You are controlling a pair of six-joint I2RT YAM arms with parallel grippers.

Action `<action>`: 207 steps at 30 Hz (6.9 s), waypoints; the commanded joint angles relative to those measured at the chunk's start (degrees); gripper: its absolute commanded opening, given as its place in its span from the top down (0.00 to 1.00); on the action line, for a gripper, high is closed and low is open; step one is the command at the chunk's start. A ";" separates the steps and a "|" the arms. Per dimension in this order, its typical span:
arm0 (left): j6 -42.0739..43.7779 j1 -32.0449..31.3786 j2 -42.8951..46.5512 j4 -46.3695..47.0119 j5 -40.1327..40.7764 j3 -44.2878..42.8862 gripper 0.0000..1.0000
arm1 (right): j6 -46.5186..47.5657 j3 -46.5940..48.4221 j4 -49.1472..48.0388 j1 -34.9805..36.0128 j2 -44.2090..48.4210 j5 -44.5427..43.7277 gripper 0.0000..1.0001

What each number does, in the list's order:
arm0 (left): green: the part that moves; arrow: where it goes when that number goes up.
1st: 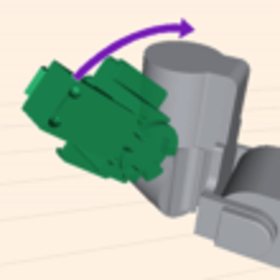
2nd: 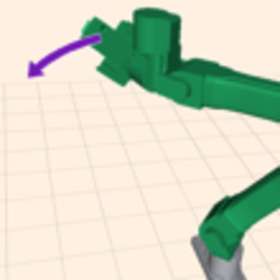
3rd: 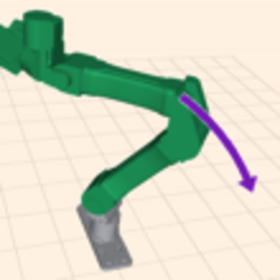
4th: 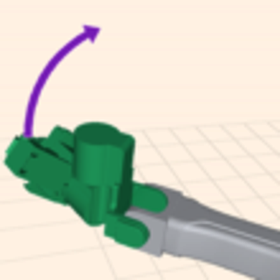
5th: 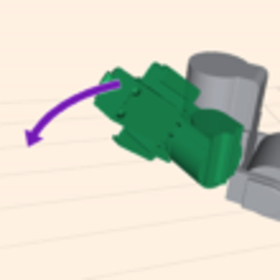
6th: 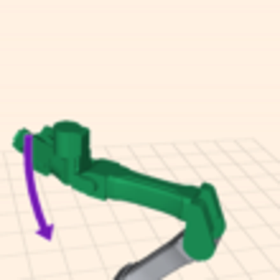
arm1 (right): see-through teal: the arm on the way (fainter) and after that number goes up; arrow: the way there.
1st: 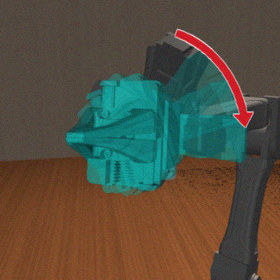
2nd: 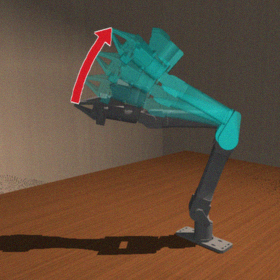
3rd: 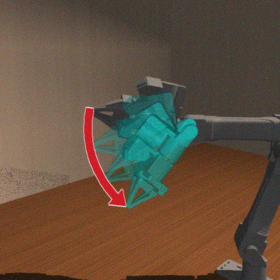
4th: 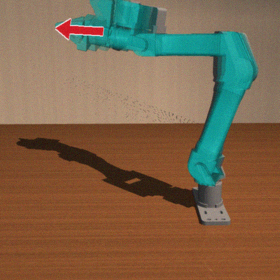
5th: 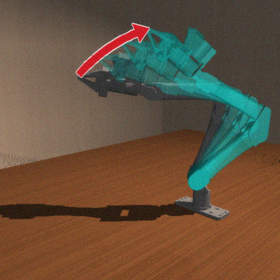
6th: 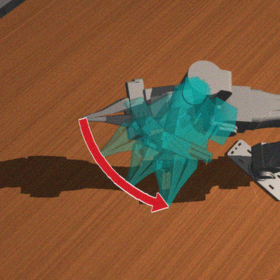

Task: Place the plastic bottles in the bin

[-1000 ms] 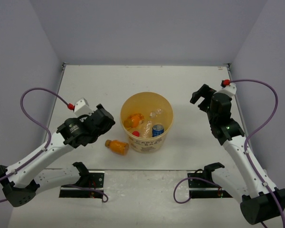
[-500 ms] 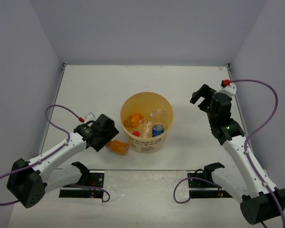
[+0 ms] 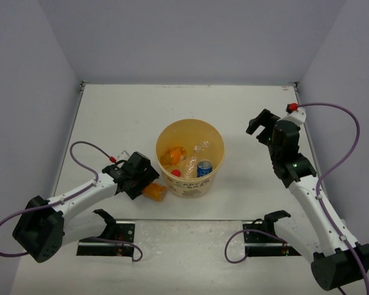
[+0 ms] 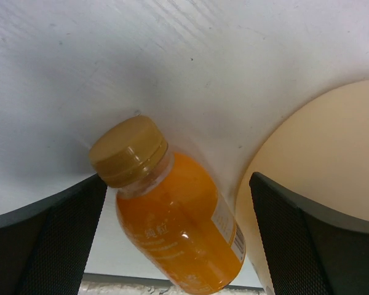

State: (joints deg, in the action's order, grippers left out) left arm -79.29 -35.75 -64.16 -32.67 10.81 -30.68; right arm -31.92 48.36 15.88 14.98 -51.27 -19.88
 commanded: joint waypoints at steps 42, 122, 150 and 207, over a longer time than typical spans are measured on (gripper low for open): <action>47.49 -0.09 4.14 13.57 5.94 -45.64 0.91 | 1.97 8.86 -1.34 -7.60 -15.11 29.41 0.01; 54.30 27.54 -21.13 26.87 -13.53 -41.21 0.00 | 2.71 12.89 -3.78 -9.89 -32.04 52.95 0.01; 59.09 26.79 -37.38 40.90 -36.94 -39.42 0.00 | 6.08 11.44 -0.31 -9.81 -30.84 46.44 0.01; 66.35 12.20 -46.15 39.59 -26.73 -41.30 0.00 | 5.46 5.70 3.65 -9.87 -20.51 37.38 0.01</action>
State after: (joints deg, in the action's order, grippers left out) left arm -14.33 -23.29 -109.70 6.99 -18.39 -69.54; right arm -26.00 54.47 19.83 5.28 -73.95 18.50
